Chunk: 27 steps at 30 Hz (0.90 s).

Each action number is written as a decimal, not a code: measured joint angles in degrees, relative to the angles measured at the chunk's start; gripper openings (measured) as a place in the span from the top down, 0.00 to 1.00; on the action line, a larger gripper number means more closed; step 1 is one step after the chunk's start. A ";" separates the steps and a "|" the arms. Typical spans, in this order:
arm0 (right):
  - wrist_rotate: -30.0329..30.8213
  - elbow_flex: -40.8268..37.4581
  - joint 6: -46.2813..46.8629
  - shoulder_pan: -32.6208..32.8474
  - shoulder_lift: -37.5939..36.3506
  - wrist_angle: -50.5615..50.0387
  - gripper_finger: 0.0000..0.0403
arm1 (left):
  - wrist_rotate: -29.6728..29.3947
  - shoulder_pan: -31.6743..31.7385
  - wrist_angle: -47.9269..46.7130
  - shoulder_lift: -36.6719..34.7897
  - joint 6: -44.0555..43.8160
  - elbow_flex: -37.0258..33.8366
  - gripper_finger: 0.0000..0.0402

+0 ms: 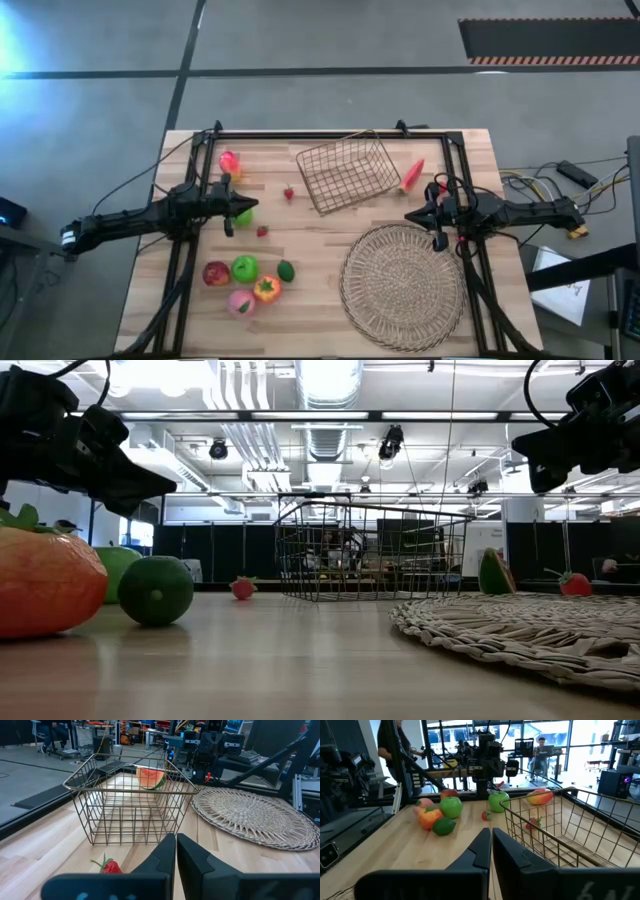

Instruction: Build produce basket

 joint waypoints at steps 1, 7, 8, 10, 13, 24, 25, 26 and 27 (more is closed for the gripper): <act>0.02 0.00 0.00 0.00 -0.02 0.02 0.98 | -0.02 0.02 0.00 0.00 0.00 0.00 1.00; 0.01 0.00 0.00 0.00 -0.02 0.00 0.98 | -0.01 0.00 0.02 0.01 0.00 0.00 1.00; 0.00 0.00 0.00 0.00 0.00 0.02 0.98 | 0.00 0.02 0.00 0.00 0.00 0.00 1.00; 0.02 0.00 0.00 0.02 -0.02 0.02 0.98 | 0.00 0.02 0.00 0.02 0.00 0.00 1.00; 0.02 0.00 0.00 0.01 -0.02 0.01 0.98 | -0.01 0.02 0.01 0.02 0.01 0.00 1.00; 0.01 0.00 0.00 0.02 -0.02 0.01 0.98 | -0.02 0.01 0.00 0.00 0.01 0.00 1.00; 0.02 0.00 -0.06 0.01 -0.01 0.02 0.98 | 0.00 0.01 0.00 0.01 0.02 0.00 1.00; 0.02 0.00 -0.63 0.00 -0.01 0.02 0.98 | 0.00 0.02 0.02 0.02 0.00 0.00 1.00; 0.03 0.00 -1.52 0.00 -0.02 0.03 0.98 | -0.02 0.02 0.00 0.02 0.02 0.00 1.00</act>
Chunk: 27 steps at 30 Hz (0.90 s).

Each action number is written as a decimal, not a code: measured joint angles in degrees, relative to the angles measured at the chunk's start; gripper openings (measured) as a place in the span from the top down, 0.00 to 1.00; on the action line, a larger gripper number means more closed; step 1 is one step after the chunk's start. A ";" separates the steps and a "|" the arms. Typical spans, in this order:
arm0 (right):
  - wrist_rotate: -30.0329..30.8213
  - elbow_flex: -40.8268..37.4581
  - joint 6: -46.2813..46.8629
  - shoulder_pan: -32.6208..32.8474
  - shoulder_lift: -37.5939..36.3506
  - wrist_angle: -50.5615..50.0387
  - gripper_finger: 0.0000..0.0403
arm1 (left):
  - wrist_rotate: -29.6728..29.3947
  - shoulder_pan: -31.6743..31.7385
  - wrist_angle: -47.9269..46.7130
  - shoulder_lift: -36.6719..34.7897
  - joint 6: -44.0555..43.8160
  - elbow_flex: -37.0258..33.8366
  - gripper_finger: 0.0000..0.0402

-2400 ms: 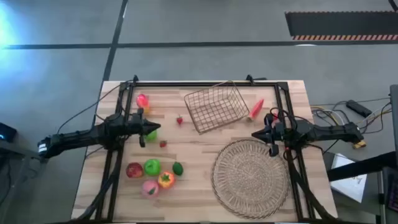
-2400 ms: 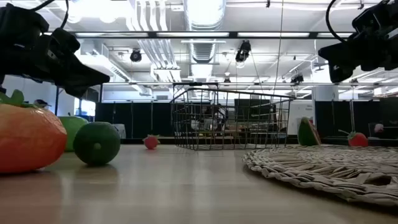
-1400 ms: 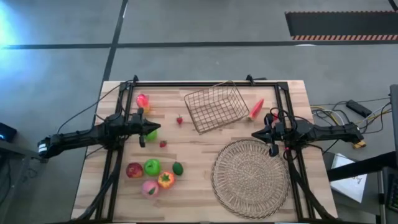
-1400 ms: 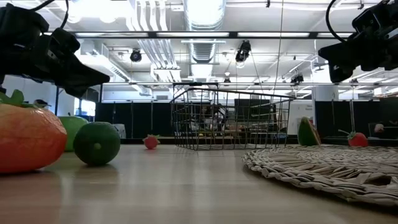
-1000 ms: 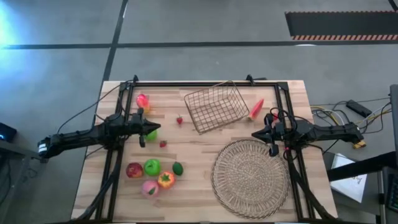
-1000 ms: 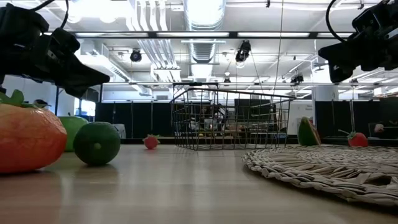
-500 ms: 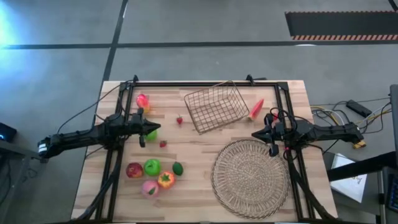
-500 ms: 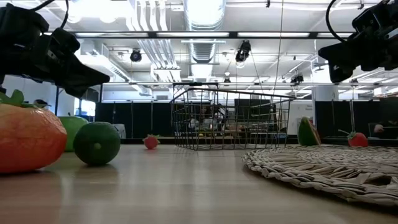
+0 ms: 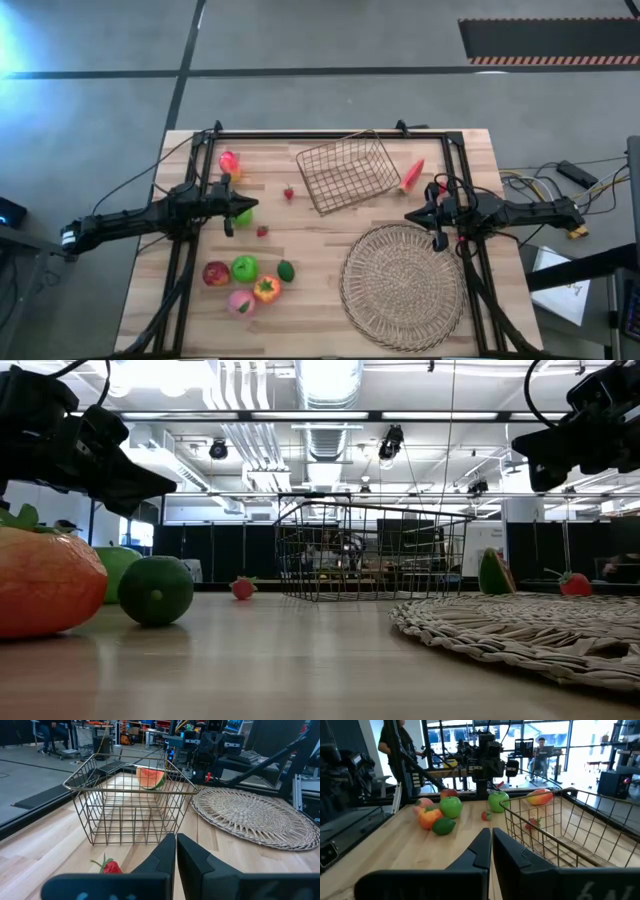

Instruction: Build produce basket

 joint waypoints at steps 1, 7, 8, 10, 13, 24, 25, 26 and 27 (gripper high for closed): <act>0.02 0.00 -1.75 0.00 0.02 0.08 0.98 | 0.02 0.00 0.00 -0.02 0.00 0.00 1.00; 0.06 0.00 -6.86 0.00 0.00 0.67 0.98 | 0.00 -0.02 0.00 0.00 0.00 0.00 1.00; 0.06 0.00 -6.70 0.00 0.00 0.85 0.98 | 0.01 0.00 0.00 -0.02 0.00 0.00 1.00; 0.01 0.00 -6.72 0.00 0.00 1.16 0.98 | 0.02 0.00 0.00 -0.02 0.00 0.00 1.00; 0.01 0.00 -6.56 0.00 0.00 1.40 0.98 | 0.02 0.00 0.00 -0.01 -0.01 0.00 1.00; 0.12 0.00 -2.34 0.00 0.00 8.09 0.98 | 0.02 0.00 0.00 0.00 0.00 0.00 1.00; 0.29 0.00 -2.39 0.00 -0.02 9.23 0.98 | 0.02 0.00 0.00 0.00 -0.01 0.00 1.00; 0.97 0.00 -2.04 0.00 0.00 10.17 0.98 | 0.02 -0.01 0.02 0.00 -0.01 0.00 1.00; 1.72 0.00 -0.94 0.00 0.00 10.78 0.98 | 0.00 -0.02 0.02 0.00 -0.01 0.00 1.00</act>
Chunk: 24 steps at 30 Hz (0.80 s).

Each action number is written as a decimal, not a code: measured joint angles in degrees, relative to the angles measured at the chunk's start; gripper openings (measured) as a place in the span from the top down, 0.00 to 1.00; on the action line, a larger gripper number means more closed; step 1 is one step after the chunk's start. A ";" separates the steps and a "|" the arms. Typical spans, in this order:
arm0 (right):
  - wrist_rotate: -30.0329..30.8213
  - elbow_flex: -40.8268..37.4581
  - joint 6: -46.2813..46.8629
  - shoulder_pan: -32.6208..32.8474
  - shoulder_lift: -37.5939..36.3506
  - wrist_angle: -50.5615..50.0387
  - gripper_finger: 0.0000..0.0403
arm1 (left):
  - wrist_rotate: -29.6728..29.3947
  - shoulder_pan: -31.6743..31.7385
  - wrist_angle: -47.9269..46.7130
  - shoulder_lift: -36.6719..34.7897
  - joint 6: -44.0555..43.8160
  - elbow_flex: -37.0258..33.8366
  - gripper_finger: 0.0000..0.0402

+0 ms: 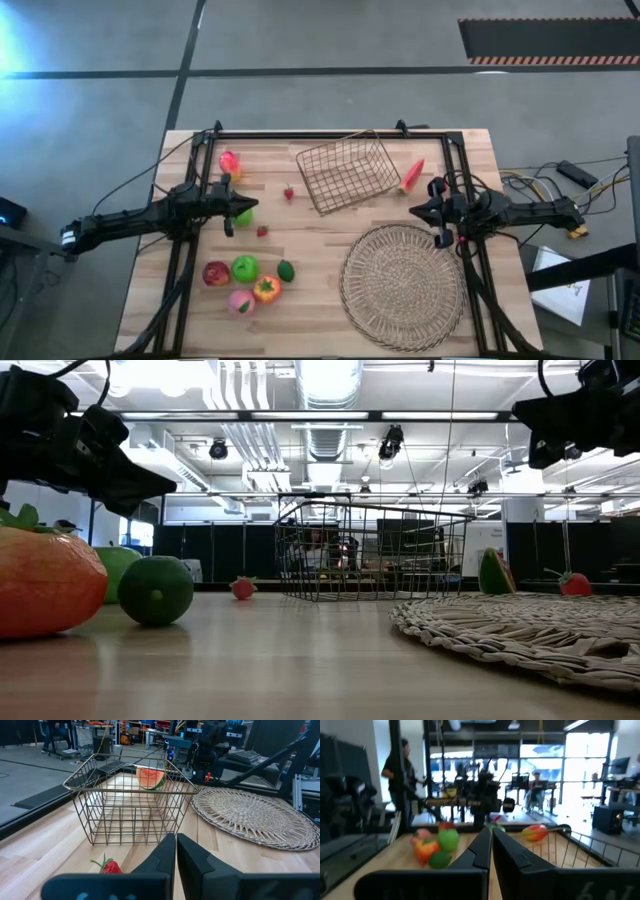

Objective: Build produce basket
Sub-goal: Move the wire basket from the top center of the table to the bottom right of the table

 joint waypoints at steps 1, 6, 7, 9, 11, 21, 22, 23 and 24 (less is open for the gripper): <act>1.05 0.00 0.75 0.00 0.00 0.32 0.98 | 0.00 0.02 -0.02 0.00 -0.01 0.00 1.00; 2.92 0.00 3.95 0.00 0.05 0.03 0.98 | 0.01 0.02 -0.02 0.00 0.01 0.00 1.00; 2.90 0.00 3.95 0.00 0.07 -0.05 0.98 | 0.01 0.01 -0.01 -0.01 0.00 0.00 1.00; 2.88 0.00 3.94 0.00 0.07 0.03 0.98 | 0.01 0.01 -0.01 -0.01 0.00 0.00 1.00; 2.88 0.00 3.00 0.00 0.07 0.20 0.98 | 0.02 0.01 -0.02 0.01 -0.01 0.00 1.00; 2.73 0.00 -0.53 0.00 0.04 3.60 0.98 | 0.00 0.02 -0.01 -0.01 0.01 0.00 1.00; 2.71 0.00 -0.50 0.00 0.06 3.50 0.98 | 0.02 -0.01 -0.02 -0.02 0.01 0.00 1.00; 2.72 0.00 -0.41 0.00 0.07 3.46 0.98 | 0.01 0.02 0.00 -0.01 0.00 0.00 1.00; 2.71 0.00 -0.06 0.00 0.07 3.47 0.98 | 0.02 0.02 -0.02 -0.02 0.01 0.00 1.00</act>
